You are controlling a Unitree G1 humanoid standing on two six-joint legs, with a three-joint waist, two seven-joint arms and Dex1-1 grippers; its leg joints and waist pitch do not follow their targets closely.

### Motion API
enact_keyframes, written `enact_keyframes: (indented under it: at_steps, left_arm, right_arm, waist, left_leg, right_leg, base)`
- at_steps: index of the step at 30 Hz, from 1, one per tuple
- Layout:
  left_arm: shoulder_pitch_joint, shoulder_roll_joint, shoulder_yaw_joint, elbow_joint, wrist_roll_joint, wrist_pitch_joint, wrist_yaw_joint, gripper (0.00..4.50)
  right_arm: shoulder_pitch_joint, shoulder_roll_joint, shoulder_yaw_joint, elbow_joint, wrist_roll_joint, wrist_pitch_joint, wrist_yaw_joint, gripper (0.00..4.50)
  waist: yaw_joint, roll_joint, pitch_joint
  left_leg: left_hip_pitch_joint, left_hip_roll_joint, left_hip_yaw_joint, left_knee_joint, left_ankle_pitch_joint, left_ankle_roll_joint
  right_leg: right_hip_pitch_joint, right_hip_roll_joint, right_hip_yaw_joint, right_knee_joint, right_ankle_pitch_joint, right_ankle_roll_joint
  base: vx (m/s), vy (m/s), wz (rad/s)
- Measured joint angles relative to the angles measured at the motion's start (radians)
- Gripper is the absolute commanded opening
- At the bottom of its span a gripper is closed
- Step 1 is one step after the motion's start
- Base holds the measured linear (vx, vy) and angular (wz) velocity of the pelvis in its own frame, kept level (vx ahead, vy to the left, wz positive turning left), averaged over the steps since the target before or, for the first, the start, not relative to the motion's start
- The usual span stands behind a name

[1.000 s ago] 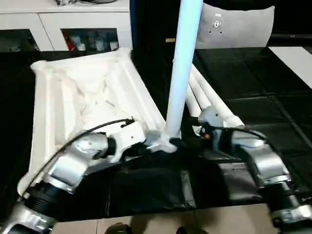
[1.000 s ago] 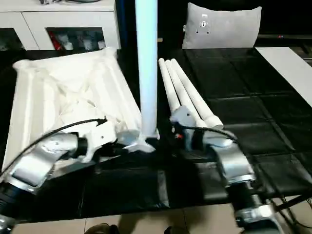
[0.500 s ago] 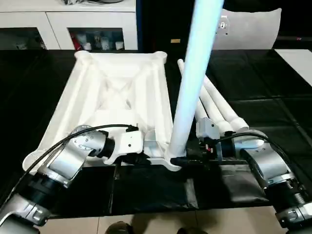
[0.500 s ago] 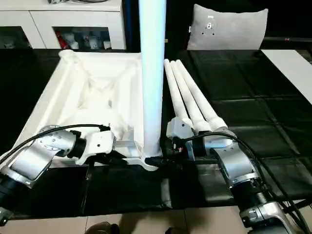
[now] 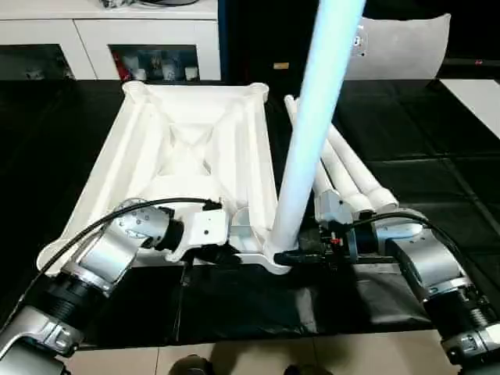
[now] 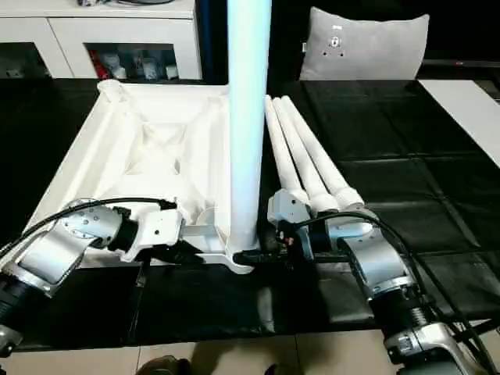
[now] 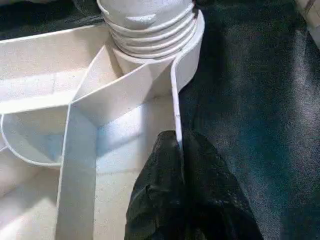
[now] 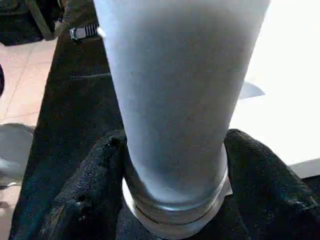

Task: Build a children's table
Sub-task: Rotate leg to tighten

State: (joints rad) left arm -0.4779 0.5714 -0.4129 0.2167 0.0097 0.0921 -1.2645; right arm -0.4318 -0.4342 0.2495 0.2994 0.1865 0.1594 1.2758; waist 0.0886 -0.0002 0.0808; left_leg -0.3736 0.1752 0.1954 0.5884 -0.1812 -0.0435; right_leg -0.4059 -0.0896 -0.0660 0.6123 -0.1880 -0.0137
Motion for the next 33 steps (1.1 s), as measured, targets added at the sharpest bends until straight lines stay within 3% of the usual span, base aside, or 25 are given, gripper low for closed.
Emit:
enact_keyframes:
  at_steps: [3, 5, 9, 11, 15, 19, 20, 21, 33]
  left_arm:
    - [0.037, -0.006, 0.028, -0.053, -0.008, 0.079, 0.031, 0.00]
    - [0.068, -0.020, 0.063, -0.099, -0.007, 0.184, 0.096, 0.00]
    - [0.104, -0.169, 0.121, -0.163, 0.006, 0.409, 0.301, 0.00]
    - [0.113, -0.220, 0.128, -0.178, 0.005, 0.448, 0.360, 0.00]
    - [0.116, -0.276, 0.144, -0.182, 0.016, 0.493, 0.452, 0.00]
    - [0.073, -0.419, 0.161, -0.125, 0.086, 0.541, 0.618, 0.00]
    - [0.064, -0.457, 0.159, -0.119, 0.102, 0.560, 0.665, 0.00]
    - [0.059, -0.468, 0.155, -0.116, 0.104, 0.568, 0.683, 0.00]
    - [0.019, -0.444, 0.115, -0.078, 0.119, 0.531, 0.688, 0.00]
  right_arm:
    - [0.013, 0.034, -0.010, -0.017, 0.007, 0.047, -0.037, 2.66]
    - [0.022, 0.082, -0.035, -0.023, 0.003, 0.093, -0.125, 2.65]
    - [0.026, 0.194, -0.123, -0.002, -0.014, 0.164, -0.381, 2.64]
    - [0.021, 0.212, -0.141, 0.003, -0.022, 0.172, -0.446, 2.63]
    - [-0.007, 0.262, -0.156, 0.026, -0.039, 0.199, -0.550, 2.63]
    - [-0.047, 0.367, -0.224, 0.075, -0.078, 0.213, -0.771, 2.63]
    - [-0.055, 0.382, -0.233, 0.081, -0.088, 0.215, -0.821, 3.19]
    - [-0.055, 0.387, -0.236, 0.081, -0.091, 0.211, -0.840, 3.33]
    - [0.011, 0.391, -0.245, -0.028, -0.065, 0.234, -0.849, 4.37]
  waist:
    - [-0.003, 0.000, 0.000]
    - [-0.015, 0.000, 0.000]
    - [-0.055, 0.000, 0.000]
    - [-0.061, 0.000, 0.000]
    - [-0.055, -0.001, 0.000]
    - [-0.055, 0.000, 0.000]
    - [-0.054, 0.000, 0.000]
    - [-0.053, 0.000, 0.000]
    - [-0.043, 0.000, 0.000]
  left_leg:
    - [0.001, 0.000, 0.000, 0.000, 0.000, 0.000]
    - [0.004, 0.000, 0.001, 0.000, 0.000, -0.001]
    - [0.007, 0.000, 0.002, 0.000, 0.001, -0.001]
    - [0.006, 0.000, 0.002, 0.001, 0.001, -0.001]
    - [0.007, 0.001, 0.000, -0.002, 0.001, -0.001]
    - [0.006, 0.000, 0.001, -0.001, 0.001, -0.001]
    - [0.005, -0.001, 0.001, -0.001, 0.001, -0.001]
    - [0.004, -0.001, 0.001, -0.001, 0.001, -0.001]
    - [0.002, -0.001, 0.000, -0.004, 0.000, -0.001]
  right_leg:
    - [0.000, 0.000, 0.000, 0.000, 0.000, 0.000]
    - [0.001, 0.000, 0.001, 0.001, 0.001, -0.001]
    - [0.003, 0.000, 0.002, -0.001, 0.000, 0.000]
    - [0.002, 0.000, 0.001, -0.002, -0.001, 0.002]
    - [0.002, 0.001, 0.001, 0.000, -0.002, 0.003]
    - [0.002, 0.001, 0.002, -0.002, -0.002, 0.003]
    - [0.002, 0.000, 0.002, -0.004, -0.002, 0.003]
    - [0.003, 0.000, 0.002, -0.004, -0.002, 0.003]
    - [0.002, 0.000, 0.000, -0.004, 0.000, 0.001]
  base:
    - [0.000, 0.000, 0.00]
    - [0.000, 0.000, 0.00]
    - [0.000, 0.000, 0.00]
    - [0.000, 0.000, 0.00]
    - [0.000, 0.000, 0.00]
    - [0.000, 0.000, 0.00]
    - [0.000, 0.000, 0.00]
    - [0.000, 0.000, 0.00]
    - [0.000, 0.000, 0.00]
